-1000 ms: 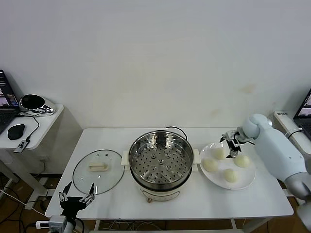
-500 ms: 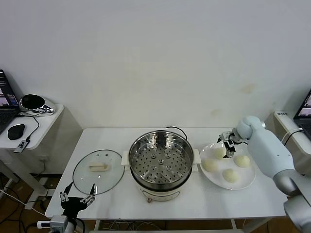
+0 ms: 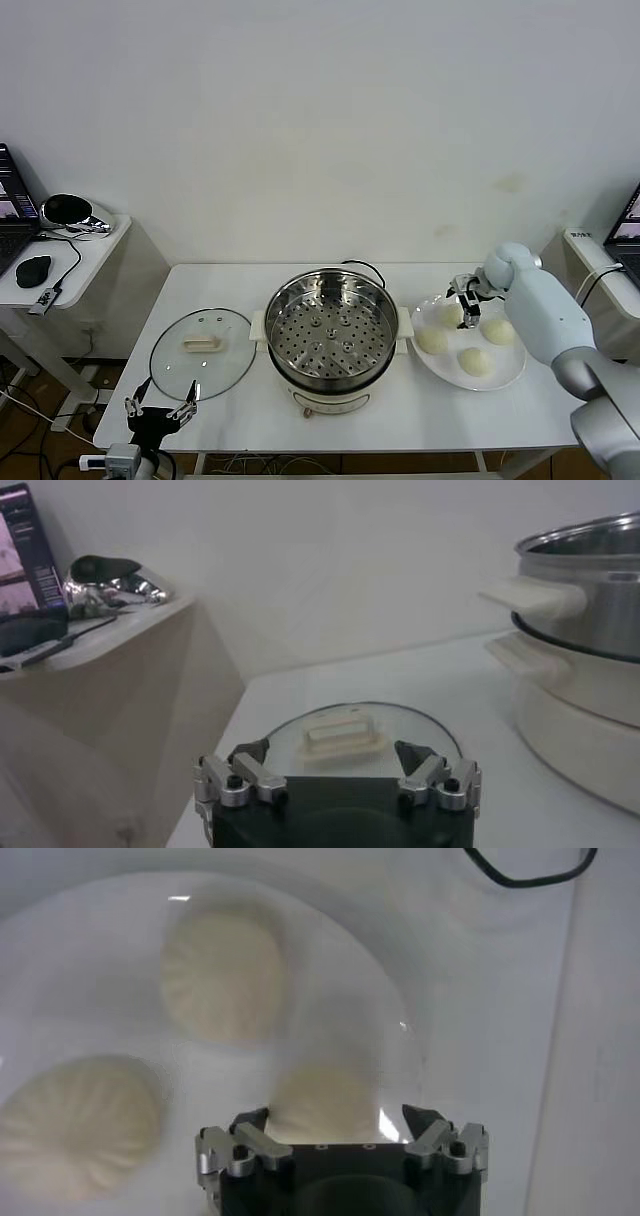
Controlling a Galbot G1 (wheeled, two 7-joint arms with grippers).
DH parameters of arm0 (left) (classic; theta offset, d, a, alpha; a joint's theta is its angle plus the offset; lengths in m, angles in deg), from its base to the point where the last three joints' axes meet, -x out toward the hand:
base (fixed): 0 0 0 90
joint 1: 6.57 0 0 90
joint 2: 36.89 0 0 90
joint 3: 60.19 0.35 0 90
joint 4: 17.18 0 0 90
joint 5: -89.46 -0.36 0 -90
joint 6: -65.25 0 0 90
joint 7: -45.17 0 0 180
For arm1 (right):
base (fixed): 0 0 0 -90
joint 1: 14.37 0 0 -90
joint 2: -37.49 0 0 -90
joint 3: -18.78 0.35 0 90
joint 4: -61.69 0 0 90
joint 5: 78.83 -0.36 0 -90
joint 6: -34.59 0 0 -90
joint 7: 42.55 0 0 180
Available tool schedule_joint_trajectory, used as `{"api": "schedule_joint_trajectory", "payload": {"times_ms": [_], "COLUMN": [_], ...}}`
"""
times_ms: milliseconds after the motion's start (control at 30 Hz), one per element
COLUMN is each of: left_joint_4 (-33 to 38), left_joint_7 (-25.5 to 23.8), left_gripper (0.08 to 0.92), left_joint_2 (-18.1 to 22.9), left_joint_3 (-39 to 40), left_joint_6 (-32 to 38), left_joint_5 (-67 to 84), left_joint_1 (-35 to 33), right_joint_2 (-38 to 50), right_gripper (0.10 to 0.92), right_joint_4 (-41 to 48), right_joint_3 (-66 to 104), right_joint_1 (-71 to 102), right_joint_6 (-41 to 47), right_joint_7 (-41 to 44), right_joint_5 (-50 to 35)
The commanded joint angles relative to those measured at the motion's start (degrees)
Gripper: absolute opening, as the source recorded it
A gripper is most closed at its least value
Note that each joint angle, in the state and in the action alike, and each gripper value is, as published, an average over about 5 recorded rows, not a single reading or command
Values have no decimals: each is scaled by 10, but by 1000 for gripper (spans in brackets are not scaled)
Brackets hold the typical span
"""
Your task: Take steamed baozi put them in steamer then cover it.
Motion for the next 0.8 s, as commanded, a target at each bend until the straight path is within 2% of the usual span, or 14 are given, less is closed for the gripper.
{"api": "schedule_joint_trajectory", "payload": {"times_ms": [33, 433, 567, 800], "left_joint_4": [-1, -3, -3, -1], "left_joint_7": [0, 0, 1, 2], "left_gripper": [823, 823, 823, 823], "left_joint_2": [0, 0, 0, -1], "left_joint_3": [1, 2, 3, 6], "left_joint_6": [0, 0, 1, 1], "left_joint_5": [-1, -2, -3, -3], "left_joint_1": [0, 0, 0, 1], "right_joint_2": [-5, -4, 8, 60], "right_gripper": [773, 526, 510, 509], "right_joint_4": [15, 17, 1, -79], "right_joint_3": [2, 10, 3, -73], "right_joint_1": [1, -3, -13, -79], "right_joint_6": [-1, 1, 5, 24], "right_joint_7": [-2, 1, 9, 38], "right_joint_5": [6, -8, -32, -126]}}
